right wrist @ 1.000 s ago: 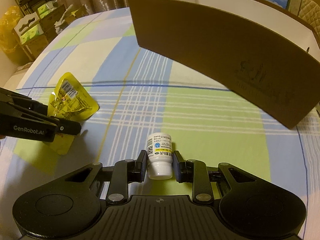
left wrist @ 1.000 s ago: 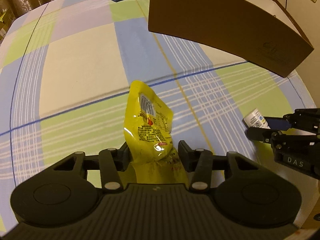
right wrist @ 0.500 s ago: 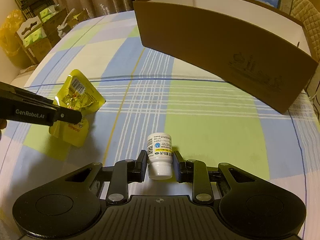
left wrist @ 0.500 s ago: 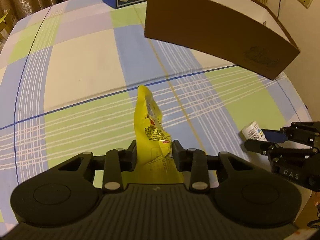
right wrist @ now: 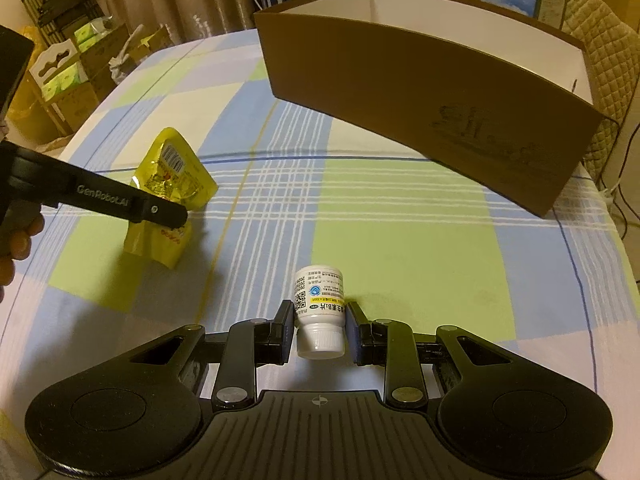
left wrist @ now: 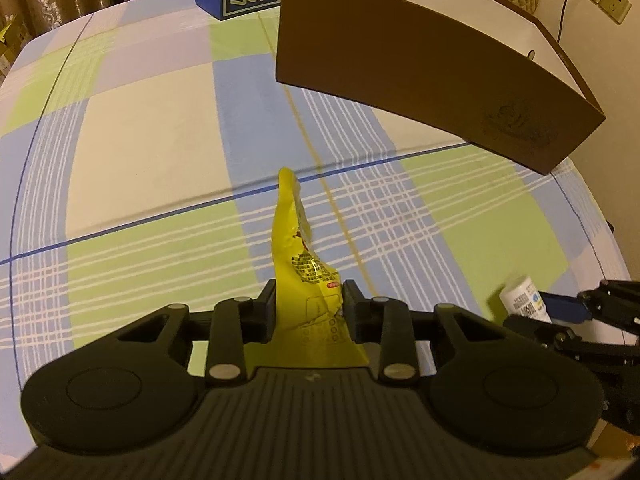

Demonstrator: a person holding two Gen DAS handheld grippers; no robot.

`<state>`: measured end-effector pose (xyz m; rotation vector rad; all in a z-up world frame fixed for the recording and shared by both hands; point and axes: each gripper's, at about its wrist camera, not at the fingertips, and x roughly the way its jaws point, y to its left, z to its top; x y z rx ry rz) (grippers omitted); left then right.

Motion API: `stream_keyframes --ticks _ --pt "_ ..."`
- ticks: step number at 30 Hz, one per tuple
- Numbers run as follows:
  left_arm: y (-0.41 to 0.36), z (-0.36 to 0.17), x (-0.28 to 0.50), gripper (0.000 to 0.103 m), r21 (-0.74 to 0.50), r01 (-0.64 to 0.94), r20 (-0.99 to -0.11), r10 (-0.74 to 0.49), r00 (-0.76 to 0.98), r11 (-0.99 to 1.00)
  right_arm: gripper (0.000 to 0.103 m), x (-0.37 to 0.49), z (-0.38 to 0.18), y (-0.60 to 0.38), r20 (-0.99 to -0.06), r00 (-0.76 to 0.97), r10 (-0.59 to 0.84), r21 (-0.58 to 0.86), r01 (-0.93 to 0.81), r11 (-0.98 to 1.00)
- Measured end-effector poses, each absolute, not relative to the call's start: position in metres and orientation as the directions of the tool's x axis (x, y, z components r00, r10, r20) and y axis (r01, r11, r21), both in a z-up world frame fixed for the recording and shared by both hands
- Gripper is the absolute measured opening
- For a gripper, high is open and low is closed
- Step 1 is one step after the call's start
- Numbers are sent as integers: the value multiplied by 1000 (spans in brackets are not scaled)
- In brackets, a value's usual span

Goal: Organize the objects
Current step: 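Carry the yellow packet and white bottle into the brown box with both grippers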

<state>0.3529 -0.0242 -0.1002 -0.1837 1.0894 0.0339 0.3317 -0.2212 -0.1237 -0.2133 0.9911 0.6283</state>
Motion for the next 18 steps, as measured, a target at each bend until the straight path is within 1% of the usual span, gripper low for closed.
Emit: stream_keyframes --ticks 6,11,18 --pt "-33 -97 354 25 -124 -98 -873 -62 484 987 24 333 -120 -233 -829 400 390 110 -569 815" --pt "-37 -90 349 18 -140 -91 -862 -76 501 986 24 335 -117 -240 -825 410 389 109 -560 822" --pt "-35 -93 351 17 -157 -130 -875 -77 478 979 24 336 -117 -247 -824 411 390 110 -559 822"
